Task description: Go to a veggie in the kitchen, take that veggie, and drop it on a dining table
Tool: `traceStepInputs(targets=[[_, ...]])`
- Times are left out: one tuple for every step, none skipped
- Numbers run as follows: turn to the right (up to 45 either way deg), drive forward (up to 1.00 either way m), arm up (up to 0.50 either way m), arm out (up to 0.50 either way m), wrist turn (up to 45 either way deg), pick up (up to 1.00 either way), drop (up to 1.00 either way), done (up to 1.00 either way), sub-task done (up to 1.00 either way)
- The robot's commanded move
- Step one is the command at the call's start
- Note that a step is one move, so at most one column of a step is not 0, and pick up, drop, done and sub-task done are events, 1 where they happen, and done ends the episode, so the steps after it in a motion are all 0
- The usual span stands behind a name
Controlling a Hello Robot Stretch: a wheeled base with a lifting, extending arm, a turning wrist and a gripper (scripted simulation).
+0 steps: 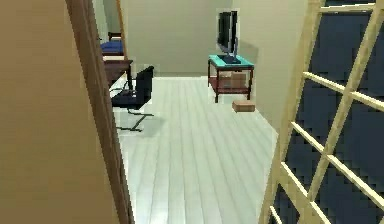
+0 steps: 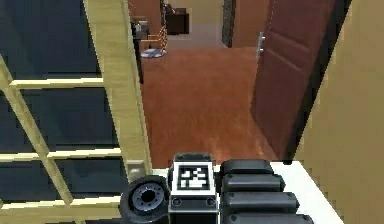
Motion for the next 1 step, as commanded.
traceStepInputs(targets=[[0.0, 1.00, 0.00, 0.00, 0.0, 0.00, 0.00, 0.00, 0.00]])
